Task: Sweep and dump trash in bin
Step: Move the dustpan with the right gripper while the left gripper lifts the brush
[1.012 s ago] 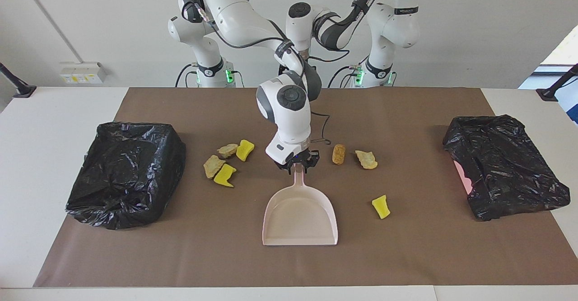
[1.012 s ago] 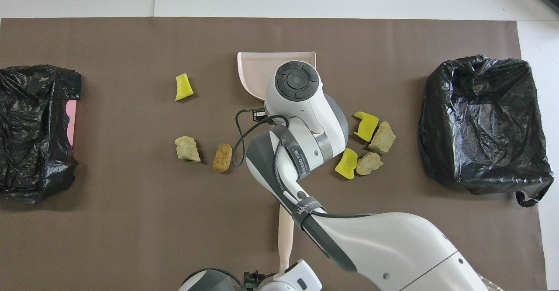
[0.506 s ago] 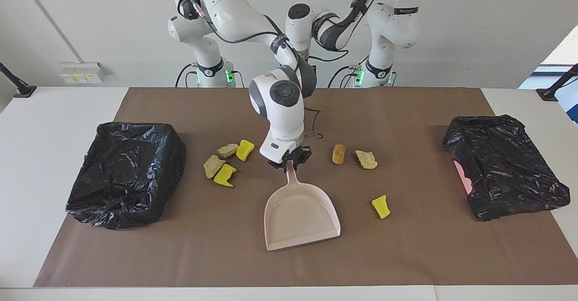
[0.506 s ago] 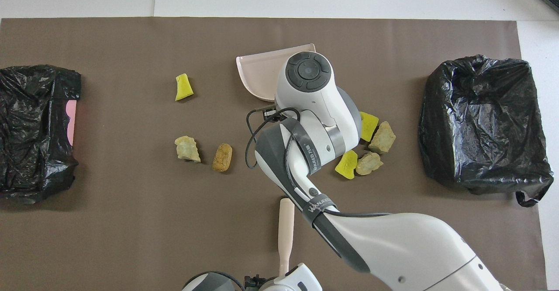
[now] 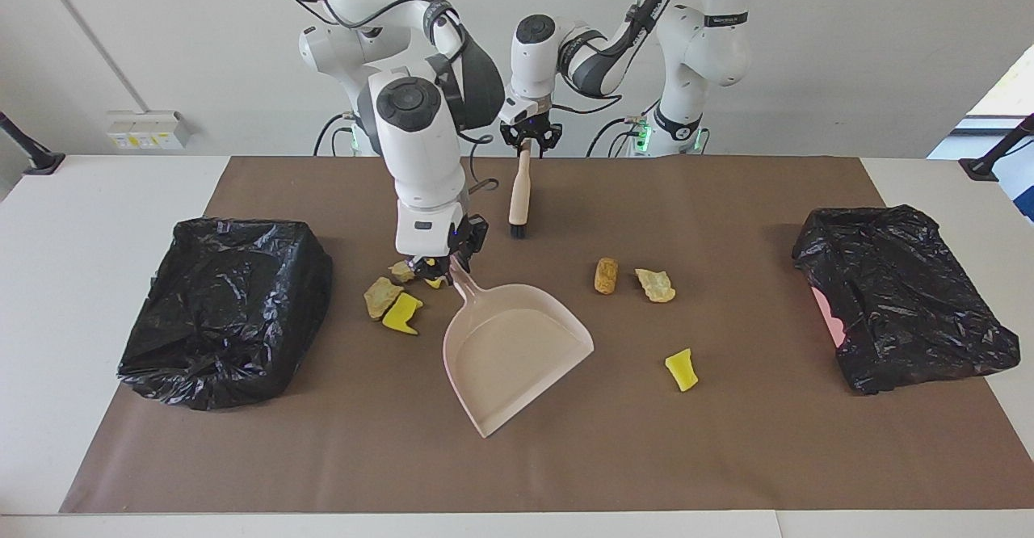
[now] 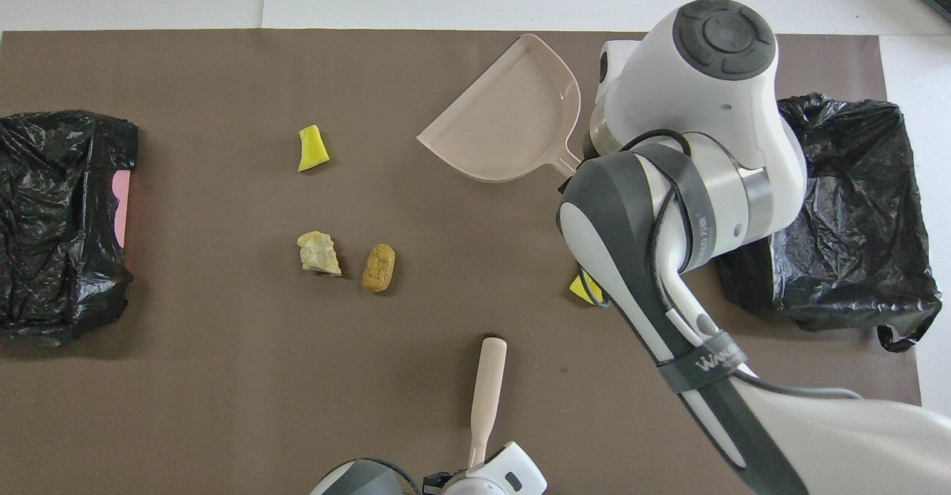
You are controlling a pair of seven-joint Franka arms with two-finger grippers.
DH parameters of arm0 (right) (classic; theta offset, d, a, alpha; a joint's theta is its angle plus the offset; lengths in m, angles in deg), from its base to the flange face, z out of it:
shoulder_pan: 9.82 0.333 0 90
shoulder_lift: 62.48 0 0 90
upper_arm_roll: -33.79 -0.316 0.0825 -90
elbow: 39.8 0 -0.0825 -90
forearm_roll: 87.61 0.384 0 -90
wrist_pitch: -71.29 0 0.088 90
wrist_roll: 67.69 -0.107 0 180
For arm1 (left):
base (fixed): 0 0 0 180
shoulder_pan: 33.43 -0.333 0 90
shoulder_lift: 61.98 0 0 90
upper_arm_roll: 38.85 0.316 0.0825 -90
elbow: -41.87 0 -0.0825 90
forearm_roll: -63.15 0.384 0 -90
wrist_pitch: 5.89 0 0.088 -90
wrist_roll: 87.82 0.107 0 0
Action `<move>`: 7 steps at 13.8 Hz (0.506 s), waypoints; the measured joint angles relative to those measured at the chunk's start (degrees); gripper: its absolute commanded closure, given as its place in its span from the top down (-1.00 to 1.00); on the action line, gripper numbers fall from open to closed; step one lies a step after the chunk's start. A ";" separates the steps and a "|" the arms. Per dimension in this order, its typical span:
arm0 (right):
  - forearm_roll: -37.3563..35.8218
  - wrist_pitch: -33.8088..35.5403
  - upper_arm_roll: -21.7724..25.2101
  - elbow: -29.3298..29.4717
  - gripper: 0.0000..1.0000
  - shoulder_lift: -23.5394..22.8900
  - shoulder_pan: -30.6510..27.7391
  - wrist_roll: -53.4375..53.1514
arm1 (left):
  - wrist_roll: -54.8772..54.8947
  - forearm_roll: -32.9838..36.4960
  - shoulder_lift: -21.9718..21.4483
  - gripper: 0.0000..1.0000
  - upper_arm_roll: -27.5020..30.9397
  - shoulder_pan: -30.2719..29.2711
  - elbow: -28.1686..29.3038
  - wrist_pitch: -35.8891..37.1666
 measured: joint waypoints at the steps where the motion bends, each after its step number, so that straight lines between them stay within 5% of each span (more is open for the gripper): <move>1: -0.08 0.00 0.02 -1.41 -1.00 0.40 -0.49 4.15 | 0.00 0.00 -0.11 -1.00 0.42 -0.08 -0.62 0.19; 7: -4.83 -0.16 -0.20 -9.42 -1.00 4.20 -0.30 10.29 | 0.01 2.62 -5.61 -1.00 1.64 -8.57 -3.25 14.42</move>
